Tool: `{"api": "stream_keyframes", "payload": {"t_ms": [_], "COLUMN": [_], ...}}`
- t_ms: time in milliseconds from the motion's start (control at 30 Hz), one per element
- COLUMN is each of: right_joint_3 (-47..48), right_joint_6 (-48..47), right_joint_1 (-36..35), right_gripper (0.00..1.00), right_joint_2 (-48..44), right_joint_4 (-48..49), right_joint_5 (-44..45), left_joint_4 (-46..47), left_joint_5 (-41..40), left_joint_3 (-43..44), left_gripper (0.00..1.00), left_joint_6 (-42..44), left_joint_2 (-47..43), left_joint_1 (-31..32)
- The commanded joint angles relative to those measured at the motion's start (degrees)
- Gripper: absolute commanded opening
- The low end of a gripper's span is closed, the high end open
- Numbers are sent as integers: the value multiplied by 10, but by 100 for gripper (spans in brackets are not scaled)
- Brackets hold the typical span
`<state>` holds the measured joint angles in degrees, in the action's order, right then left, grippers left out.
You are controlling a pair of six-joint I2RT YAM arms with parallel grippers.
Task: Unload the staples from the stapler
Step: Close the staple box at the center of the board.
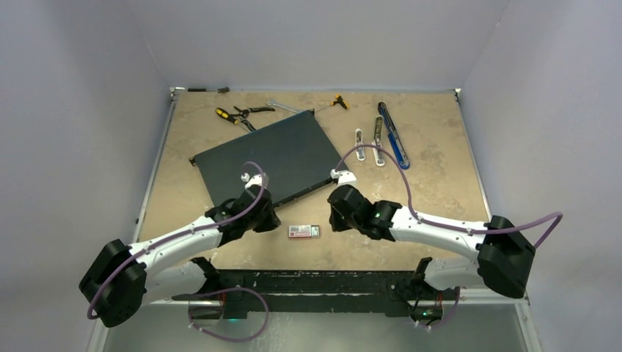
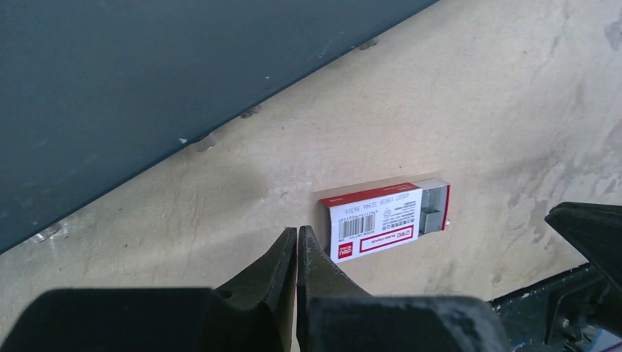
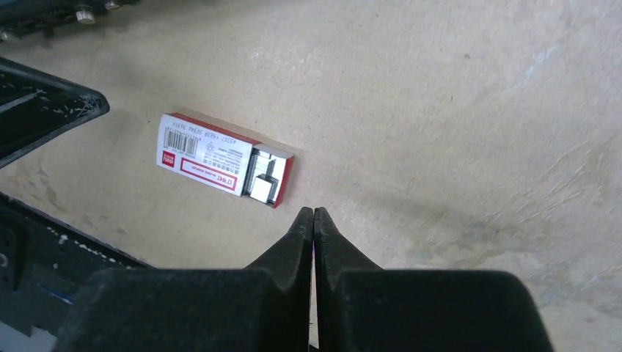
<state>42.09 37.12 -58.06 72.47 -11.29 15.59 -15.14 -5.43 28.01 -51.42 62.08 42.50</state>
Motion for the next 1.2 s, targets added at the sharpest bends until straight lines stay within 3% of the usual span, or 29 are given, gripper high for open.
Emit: {"api": "stream_keyframes", "payload": {"t_ms": [0,333,833,1167], "right_joint_3": [3,39,84,88], "right_joint_6": [124,118,97,99], "right_joint_1": [0,-1,-1,-1], "right_gripper": [0,0,0,0], "right_joint_2": [-1,112,190,192], "right_joint_4": [-34,-11,-6,-1], "right_joint_5": [20,-33,-78,-84], "left_joint_4": [-25,-15,6,20], "left_joint_5": [-30,-1,30,40], "left_joint_3": [13,14,14,2], "left_gripper": [0,0,0,0], "left_joint_6": [10,16,15,-8], "left_joint_2": [5,65,112,135], "left_joint_1": [1,3,13,47]}}
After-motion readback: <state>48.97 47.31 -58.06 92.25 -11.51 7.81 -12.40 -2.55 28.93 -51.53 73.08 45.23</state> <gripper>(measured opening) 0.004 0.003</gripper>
